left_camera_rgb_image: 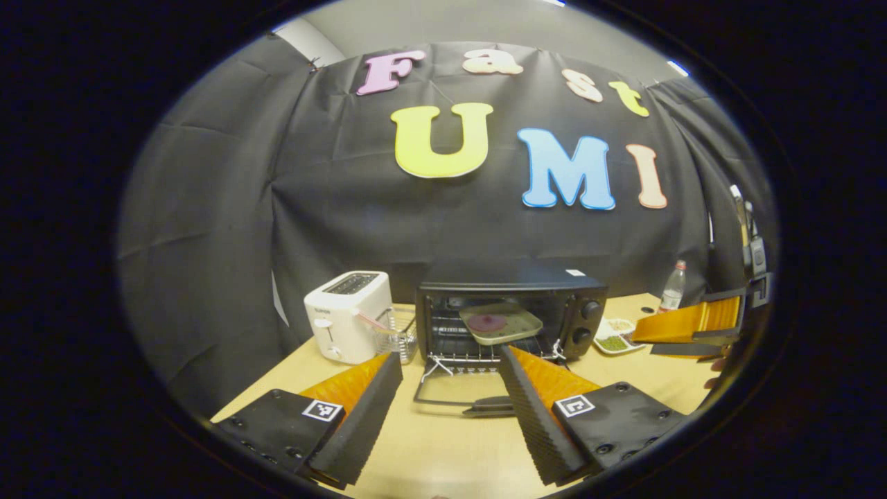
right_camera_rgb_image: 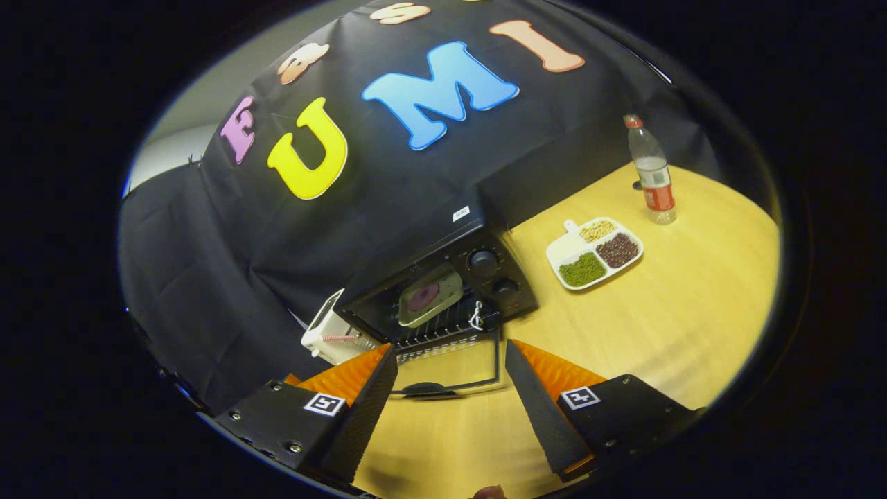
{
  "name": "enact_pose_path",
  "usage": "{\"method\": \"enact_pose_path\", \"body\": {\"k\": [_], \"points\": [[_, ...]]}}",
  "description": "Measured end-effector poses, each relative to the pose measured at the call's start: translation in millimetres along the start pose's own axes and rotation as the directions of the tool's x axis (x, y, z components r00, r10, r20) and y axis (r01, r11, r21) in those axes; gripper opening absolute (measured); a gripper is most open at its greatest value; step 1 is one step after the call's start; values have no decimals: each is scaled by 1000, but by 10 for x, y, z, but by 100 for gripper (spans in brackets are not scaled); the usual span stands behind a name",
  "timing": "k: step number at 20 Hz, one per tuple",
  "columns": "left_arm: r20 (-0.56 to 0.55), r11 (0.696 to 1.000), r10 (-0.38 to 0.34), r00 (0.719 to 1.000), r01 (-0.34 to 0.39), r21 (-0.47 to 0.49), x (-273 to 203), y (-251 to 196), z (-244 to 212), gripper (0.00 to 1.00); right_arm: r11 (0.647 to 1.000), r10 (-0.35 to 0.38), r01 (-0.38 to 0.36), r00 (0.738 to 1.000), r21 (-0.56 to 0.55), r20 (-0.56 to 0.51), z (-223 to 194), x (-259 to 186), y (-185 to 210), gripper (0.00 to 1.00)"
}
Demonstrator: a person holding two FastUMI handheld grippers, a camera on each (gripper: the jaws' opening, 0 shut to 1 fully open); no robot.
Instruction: Open the electric oven with the left hand, put the food in, and close the electric oven.
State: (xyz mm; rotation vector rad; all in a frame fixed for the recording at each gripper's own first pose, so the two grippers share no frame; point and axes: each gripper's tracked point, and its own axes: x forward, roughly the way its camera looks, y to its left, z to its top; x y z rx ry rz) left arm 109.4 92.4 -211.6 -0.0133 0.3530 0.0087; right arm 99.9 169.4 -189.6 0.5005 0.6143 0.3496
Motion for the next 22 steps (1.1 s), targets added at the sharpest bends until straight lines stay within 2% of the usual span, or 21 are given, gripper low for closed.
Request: {"method": "enact_pose_path", "body": {"k": [1, 4, 8, 12, 13, 15, 18, 22], "points": [[-15, 1000, -7, 1000, 8, 3, 7, -47, -49, 96, 999, -10, 11, 1000, -41, 8, 9, -91, -73, 97], [-59, 999, -38, 998, 38, 1, 64, -205, -261, 100, 987, -48, 54, 998, -150, 40, 83, -321, -248, 98], [-134, 996, -89, 987, 91, 12, 146, -415, -594, 96, 952, -90, 115, 991, -283, 101, 194, -584, -417, 98], [-216, 992, -126, 968, 126, -13, 281, -590, -913, 96, 933, -127, 170, 980, -318, 154, 327, -840, -542, 98], [-236, 991, -135, 962, 134, -18, 322, -627, -981, 100, 930, -140, 188, 976, -317, 167, 353, -902, -579, 98], [-283, 989, -146, 948, 146, -23, 411, -676, -1145, 96, 917, -166, 227, 965, -329, 205, 442, -983, -638, 97], [-364, 986, -167, 916, 162, -46, 569, -780, -1407, 96, 888, -194, 281, 946, -364, 259, 562, -1072, -669, 97], [-448, 987, -158, 880, 151, -51, 732, -778, -1717, 97, 858, -233, 335, 929, -388, 288, 635, -1168, -736, 98]]}}
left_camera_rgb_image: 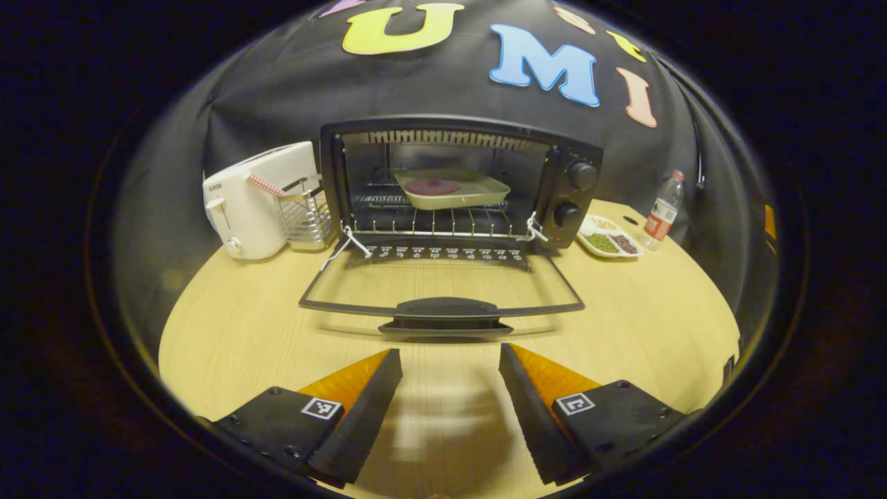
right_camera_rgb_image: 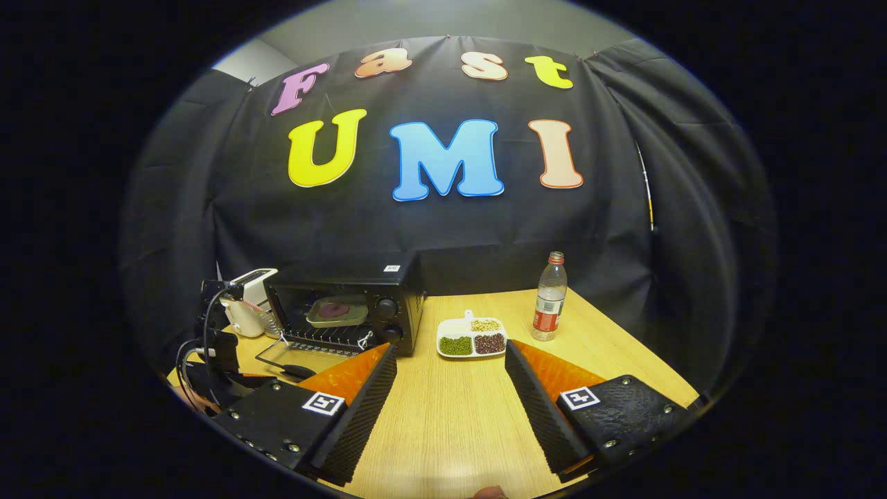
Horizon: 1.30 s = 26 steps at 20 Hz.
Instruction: Open the electric oven with the left hand, put the food in, and close the electric oven.
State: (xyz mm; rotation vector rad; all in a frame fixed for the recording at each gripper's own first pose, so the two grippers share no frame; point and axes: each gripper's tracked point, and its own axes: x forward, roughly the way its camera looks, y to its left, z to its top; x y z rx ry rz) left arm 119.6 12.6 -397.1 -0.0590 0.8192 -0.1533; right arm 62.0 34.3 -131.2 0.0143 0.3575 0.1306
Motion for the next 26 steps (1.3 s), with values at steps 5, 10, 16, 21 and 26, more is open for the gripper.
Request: {"method": "enact_pose_path", "body": {"k": [5, 10, 16, 21, 26], "points": [[-46, 999, 12, 999, -10, 41, 235, 25, -47, 96, 998, -46, 46, 999, -34, -6, -9, 25, -61, 98], [-45, 997, 30, 999, -27, 67, 335, 14, -16, 96, 998, -67, 66, 998, -15, -21, -33, 57, -106, 98], [-10, 997, 28, 1000, -27, 70, 272, 12, 61, 96, 998, -65, 65, 998, 20, -17, -27, 98, -114, 98], [58, 997, 27, 998, -31, 70, 60, 9, 262, 96, 999, -33, 33, 999, 27, -19, -45, 150, 33, 98], [122, 999, 18, 992, -23, 39, -125, 15, 494, 96, 999, -18, 19, 1000, 32, -18, -6, 150, 88, 98]]}}
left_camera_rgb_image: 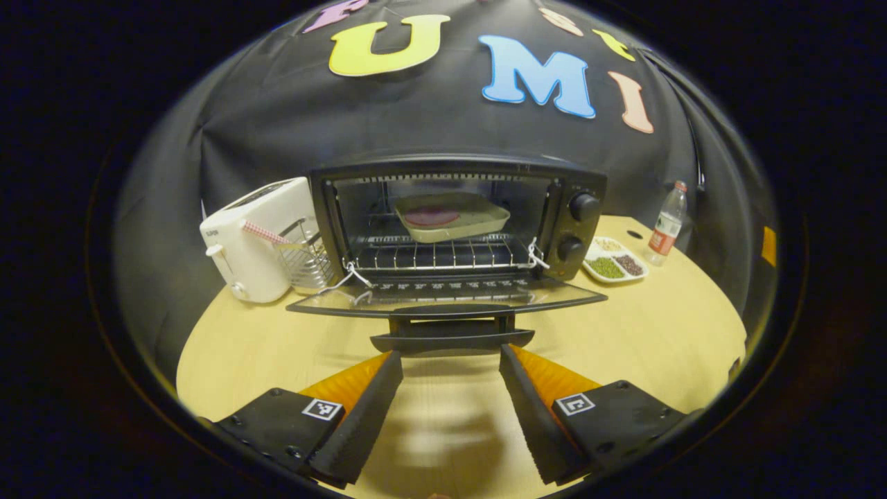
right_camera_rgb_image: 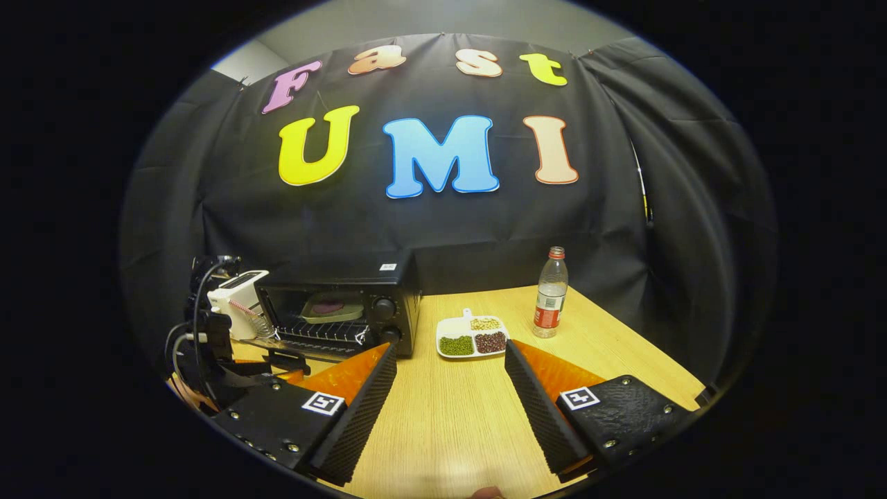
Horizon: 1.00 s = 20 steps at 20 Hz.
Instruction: Open the electric oven with the left hand, put the food in, and close the electric oven.
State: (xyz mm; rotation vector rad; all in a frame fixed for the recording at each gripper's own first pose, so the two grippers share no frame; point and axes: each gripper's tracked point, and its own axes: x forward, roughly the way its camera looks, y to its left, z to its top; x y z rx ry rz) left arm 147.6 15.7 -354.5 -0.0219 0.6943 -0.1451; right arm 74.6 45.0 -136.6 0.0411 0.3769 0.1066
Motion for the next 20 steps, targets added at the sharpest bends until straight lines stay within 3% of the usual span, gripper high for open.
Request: {"method": "enact_pose_path", "body": {"k": [3, 4, 9, 10, 14, 17, 20], "points": [[62, 1000, 0, 998, -2, 29, -51, 10, 174, 100, 1000, 4, -4, 1000, -2, 6, 32, 10, 28, 98], [84, 999, 1, 996, -5, 51, -46, 16, 223, 96, 1000, 4, -4, 1000, -1, 7, 43, 14, 18, 98], [152, 995, 8, 988, -23, 97, -38, 0, 549, 96, 1000, -9, 9, 1000, 13, -5, -28, -13, -27, 98], [162, 995, 9, 987, -25, 97, -8, 18, 616, 91, 1000, -11, 11, 1000, 14, -7, -27, -19, -27, 98], [193, 996, -1, 981, -17, 89, 94, -16, 799, 100, 1000, -17, 17, 1000, 12, -7, -77, -3, -38, 98], [255, 996, -11, 967, -13, 90, 14, -82, 1027, 96, 1000, -17, 17, 1000, 20, -1, -68, -6, -52, 98], [341, 998, -22, 940, 1, 62, -304, -195, 1266, 100, 1000, -3, 2, 999, 21, 37, 38, -54, -46, 98]]}}
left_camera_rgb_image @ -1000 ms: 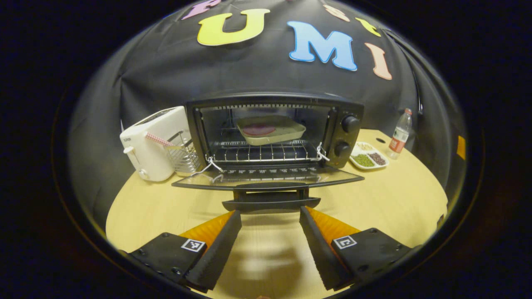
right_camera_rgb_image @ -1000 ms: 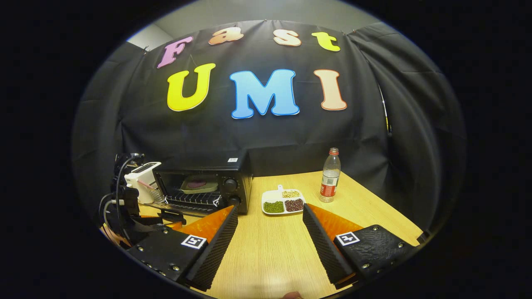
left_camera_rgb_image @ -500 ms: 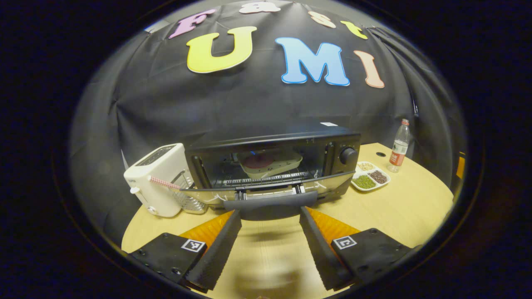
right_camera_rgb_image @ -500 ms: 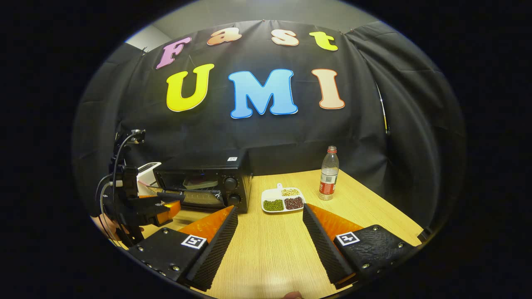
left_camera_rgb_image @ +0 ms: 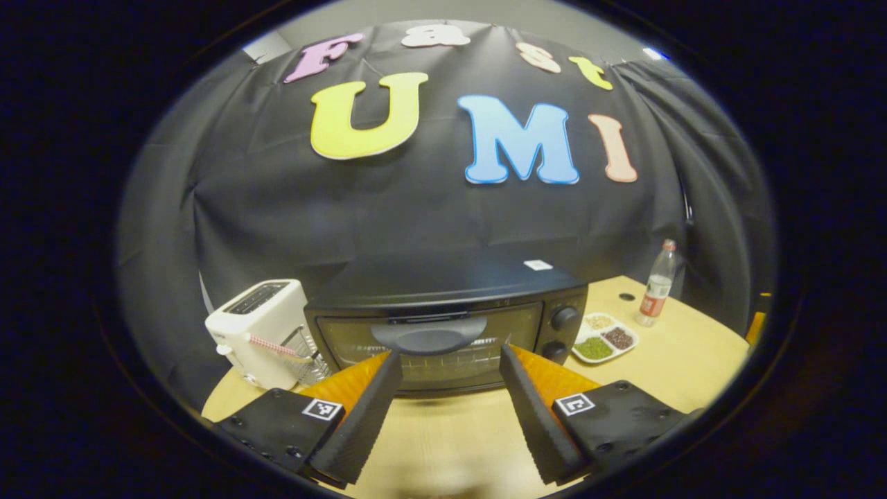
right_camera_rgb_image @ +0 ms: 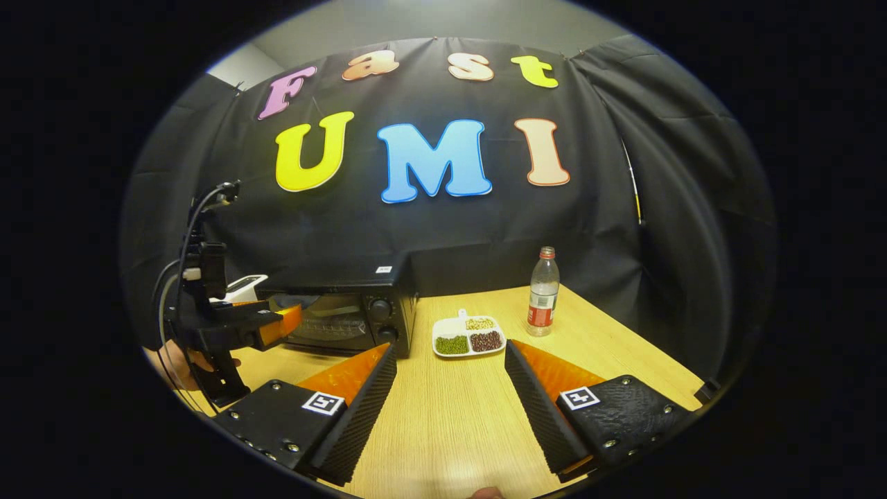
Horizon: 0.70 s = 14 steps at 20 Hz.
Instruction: Open the electric oven with the left hand, put the food in, and close the electric oven.
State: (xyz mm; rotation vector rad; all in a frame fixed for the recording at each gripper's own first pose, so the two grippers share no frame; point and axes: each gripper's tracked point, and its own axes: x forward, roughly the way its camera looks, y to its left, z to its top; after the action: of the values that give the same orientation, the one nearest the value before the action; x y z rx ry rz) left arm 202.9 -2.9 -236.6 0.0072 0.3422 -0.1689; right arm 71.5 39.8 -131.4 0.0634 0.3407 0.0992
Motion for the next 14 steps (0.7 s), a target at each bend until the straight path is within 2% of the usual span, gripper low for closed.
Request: {"method": "enact_pose_path", "body": {"k": [2, 4, 5, 6, 7, 8, 9, 10, 12, 14], "points": [[49, 1000, 11, 999, -10, -22, -220, -44, 221, 100, 1000, 24, -23, 999, -8, 29, 151, -78, -31, 97], [97, 999, 25, 995, -22, -35, -481, -88, 468, 95, 999, 52, -51, 996, -19, 68, 335, -157, -107, 97], [120, 999, 36, 992, -32, -36, -628, -99, 576, 100, 998, 66, -65, 995, -21, 77, 386, -204, -99, 98], [140, 998, 46, 989, -41, -37, -778, -116, 675, 91, 997, 78, -76, 993, -21, 86, 451, -243, -118, 97], [156, 998, 59, 986, -54, -36, -917, -133, 757, 100, 996, 86, -85, 992, -20, 94, 514, -274, -155, 97], [175, 997, 72, 982, -66, -38, -1061, -147, 822, 91, 996, 89, -88, 990, -17, 107, 574, -321, -193, 97], [186, 996, 85, 979, -79, -40, -1201, -162, 872, 91, 996, 94, -93, 988, -18, 119, 630, -372, -225, 97], [195, 994, 102, 976, -95, -44, -1351, -174, 896, 100, 995, 102, -101, 987, -21, 127, 664, -435, -250, 98], [211, 992, 124, 970, -117, -46, -1602, -231, 937, 100, 991, 134, -130, 983, -38, 129, 673, -562, -287, 98], [222, 988, 156, 962, -149, -48, -1855, -233, 946, 91, 985, 166, -156, 973, -72, 158, 760, -692, -302, 97]]}}
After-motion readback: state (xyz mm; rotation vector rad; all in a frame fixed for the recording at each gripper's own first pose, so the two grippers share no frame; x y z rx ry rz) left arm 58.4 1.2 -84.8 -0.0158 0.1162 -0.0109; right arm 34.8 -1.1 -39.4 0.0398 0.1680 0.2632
